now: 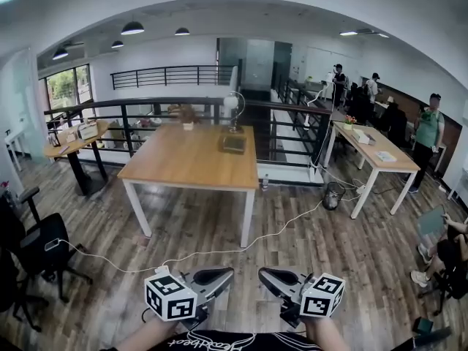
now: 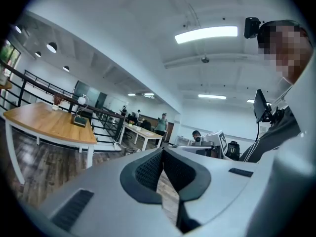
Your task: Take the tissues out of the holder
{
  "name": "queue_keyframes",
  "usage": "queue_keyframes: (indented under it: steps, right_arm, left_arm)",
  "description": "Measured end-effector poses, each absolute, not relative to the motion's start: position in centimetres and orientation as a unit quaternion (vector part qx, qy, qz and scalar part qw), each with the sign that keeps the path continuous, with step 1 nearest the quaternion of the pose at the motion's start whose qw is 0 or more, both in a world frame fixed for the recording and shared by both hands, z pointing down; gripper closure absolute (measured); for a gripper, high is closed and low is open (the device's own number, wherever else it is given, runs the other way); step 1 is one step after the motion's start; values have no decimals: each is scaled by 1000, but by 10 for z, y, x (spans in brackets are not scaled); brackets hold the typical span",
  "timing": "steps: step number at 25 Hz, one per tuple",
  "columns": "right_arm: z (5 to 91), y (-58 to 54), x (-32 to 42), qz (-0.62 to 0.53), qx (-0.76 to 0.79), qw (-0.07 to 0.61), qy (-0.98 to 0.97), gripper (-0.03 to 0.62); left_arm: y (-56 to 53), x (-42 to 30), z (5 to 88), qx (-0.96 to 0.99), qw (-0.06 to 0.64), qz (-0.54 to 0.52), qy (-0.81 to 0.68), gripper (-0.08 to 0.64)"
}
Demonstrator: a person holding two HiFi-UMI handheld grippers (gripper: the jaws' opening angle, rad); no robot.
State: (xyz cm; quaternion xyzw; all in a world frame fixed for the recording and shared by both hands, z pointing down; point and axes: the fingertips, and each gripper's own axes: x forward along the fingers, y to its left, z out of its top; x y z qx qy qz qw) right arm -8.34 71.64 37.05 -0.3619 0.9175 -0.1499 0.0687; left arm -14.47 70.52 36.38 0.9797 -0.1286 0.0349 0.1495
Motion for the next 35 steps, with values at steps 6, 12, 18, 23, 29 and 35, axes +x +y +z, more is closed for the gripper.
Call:
queue_keyframes:
  steps: [6, 12, 18, 23, 29, 35]
  right_arm:
    - [377, 716, -82, -148, -371, 60, 915, 577]
    - [386, 701, -85, -160, -369, 63, 913, 577]
    - [394, 670, -91, -170, -364, 52, 914, 577]
    - [408, 624, -88, -180, -364, 42, 913, 577]
    - [420, 536, -74, -201, -375, 39, 904, 577]
    - [429, 417, -64, -224, -388, 31, 893, 577]
  left_arm:
    - [707, -144, 369, 978, 153, 42, -132, 546]
    - [693, -147, 377, 976, 162, 44, -135, 546]
    - [663, -156, 384, 973, 176, 38, -142, 546]
    - [615, -153, 398, 971, 191, 37, -142, 546]
    - [524, -140, 410, 968, 210, 41, -135, 546]
    - [401, -134, 420, 962, 235, 46, -134, 546]
